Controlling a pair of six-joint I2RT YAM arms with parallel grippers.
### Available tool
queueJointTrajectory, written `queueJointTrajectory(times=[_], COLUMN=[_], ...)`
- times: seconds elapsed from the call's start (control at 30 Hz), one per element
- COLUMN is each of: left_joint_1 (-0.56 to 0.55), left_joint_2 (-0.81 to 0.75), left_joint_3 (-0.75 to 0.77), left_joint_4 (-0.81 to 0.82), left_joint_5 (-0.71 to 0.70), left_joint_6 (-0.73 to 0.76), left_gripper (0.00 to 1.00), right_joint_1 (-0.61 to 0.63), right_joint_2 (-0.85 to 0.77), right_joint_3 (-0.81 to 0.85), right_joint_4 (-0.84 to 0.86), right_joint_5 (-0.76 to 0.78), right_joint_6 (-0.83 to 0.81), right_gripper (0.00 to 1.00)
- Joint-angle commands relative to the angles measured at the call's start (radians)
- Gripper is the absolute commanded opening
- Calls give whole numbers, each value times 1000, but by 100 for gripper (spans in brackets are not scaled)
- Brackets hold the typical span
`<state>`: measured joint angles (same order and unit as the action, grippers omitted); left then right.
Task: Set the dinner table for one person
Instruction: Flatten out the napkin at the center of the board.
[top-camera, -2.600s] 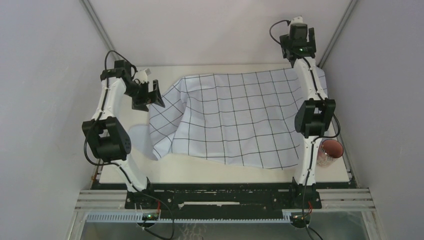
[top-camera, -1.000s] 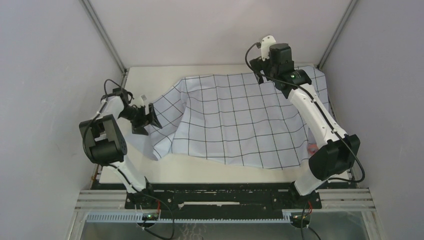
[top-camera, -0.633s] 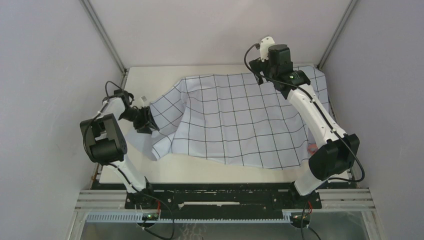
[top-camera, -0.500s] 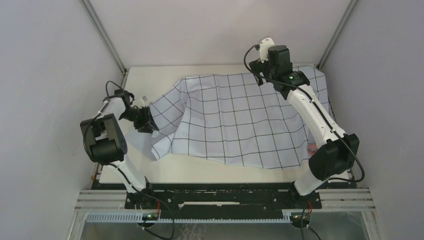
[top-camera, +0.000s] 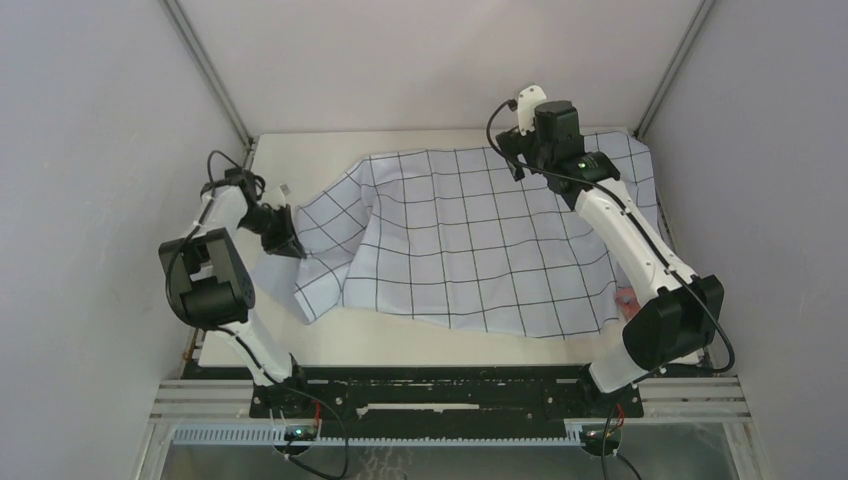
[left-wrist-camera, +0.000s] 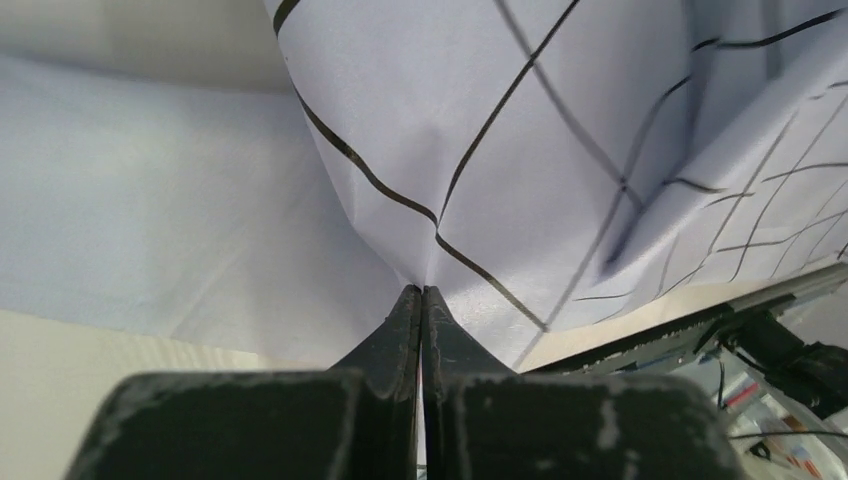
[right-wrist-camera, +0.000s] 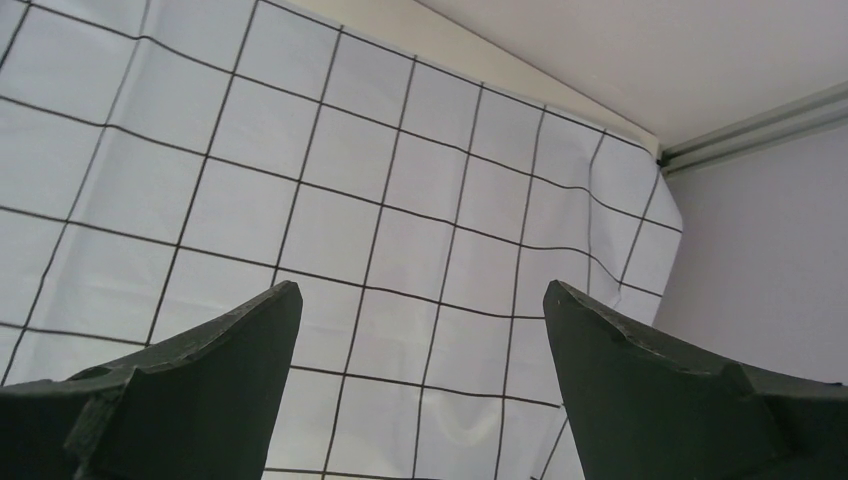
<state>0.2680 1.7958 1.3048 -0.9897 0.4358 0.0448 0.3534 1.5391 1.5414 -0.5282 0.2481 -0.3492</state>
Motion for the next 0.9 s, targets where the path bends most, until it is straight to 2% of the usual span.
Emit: queueJointTrajectory(times=[0.0,0.27,0.33,0.6,0.7,0.87], left_joint_1=[-7,-7,-9,-34,-39,-39], left_joint_2=[-97,37,64,38,26,21], left_joint_3=[272,912,987,772,679,630], left_joint_4=[-113,-384,-408,-332,-290,-235], left_joint_5=[-66,-146,-136,-105,-134,-169], left_joint_6=[28,2,-11,14,19,18], left_gripper=[0,0,0,0,0,0], right_joint_1=[36,143,175,295,319,318], right_joint_2=[-60,-104,-96,-51,-18,51], right_joint_3=[5,-98,-124,-215,-236,-281], right_joint_4=[-2,-35,-44,-54,-85,-72], right_joint_5=[-57,-128,-132,-131,-87,-15], right_joint_6=[40,80,86,75,56,36], right_gripper=[98,98,99,98,98,98])
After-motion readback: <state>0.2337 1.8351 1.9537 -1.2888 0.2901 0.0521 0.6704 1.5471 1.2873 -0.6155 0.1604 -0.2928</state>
